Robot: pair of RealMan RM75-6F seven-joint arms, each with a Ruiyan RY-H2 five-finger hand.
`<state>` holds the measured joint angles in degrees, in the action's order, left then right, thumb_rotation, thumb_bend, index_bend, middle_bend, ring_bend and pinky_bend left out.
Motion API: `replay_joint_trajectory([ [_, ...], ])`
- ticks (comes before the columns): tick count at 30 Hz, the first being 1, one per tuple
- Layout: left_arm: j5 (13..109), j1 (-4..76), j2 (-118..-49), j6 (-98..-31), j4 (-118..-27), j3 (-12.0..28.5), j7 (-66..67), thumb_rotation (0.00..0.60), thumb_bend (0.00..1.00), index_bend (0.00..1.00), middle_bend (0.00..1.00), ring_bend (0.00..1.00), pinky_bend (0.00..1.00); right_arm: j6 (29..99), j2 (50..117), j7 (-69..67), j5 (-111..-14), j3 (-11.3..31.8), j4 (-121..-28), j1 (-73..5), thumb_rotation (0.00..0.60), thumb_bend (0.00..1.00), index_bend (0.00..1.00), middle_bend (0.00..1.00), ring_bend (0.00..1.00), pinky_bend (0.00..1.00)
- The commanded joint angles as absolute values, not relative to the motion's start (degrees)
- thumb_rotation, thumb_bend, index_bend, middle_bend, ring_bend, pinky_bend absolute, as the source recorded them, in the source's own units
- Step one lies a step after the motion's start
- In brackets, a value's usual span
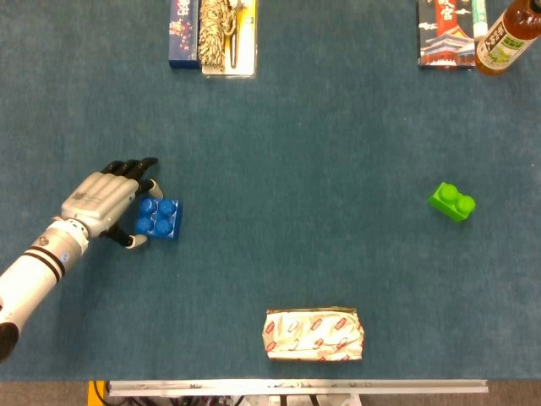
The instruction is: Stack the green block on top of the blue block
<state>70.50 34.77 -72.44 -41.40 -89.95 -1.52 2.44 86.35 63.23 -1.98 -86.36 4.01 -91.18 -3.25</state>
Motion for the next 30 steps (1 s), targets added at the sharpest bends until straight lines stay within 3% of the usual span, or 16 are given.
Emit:
replay_joint_trajectory([
  [1,70.3,34.7,-72.6,-41.6,-89.9,-1.5,2.5,0.6,0.23,0.36,0.0,0.0,0.06,86.4,63.2,-2.0,-86.3,4.0,-91.2,-3.2,0.6,0.26,0.39,0.35,0.25,0.28],
  [16,67.0,34.7,-72.4,-43.6,-93.3,-0.4,5.0,0.6,0.23,0.42,0.0,0.0,0.06,86.7,62.9,-2.8,-86.2,4.2,-91.0,-3.0,0.6,0.26,0.39,0.35,0.25,0.28],
  [30,60.8,40.5,-75.2,-42.6,-96.3,2.3,14.2,0.6,0.23,0.43,0.0,0.0,0.06,87.5,62.4,-4.5,-86.0,4.4,-90.9,-2.5,0.6,0.26,0.39,0.35,0.25,0.28],
])
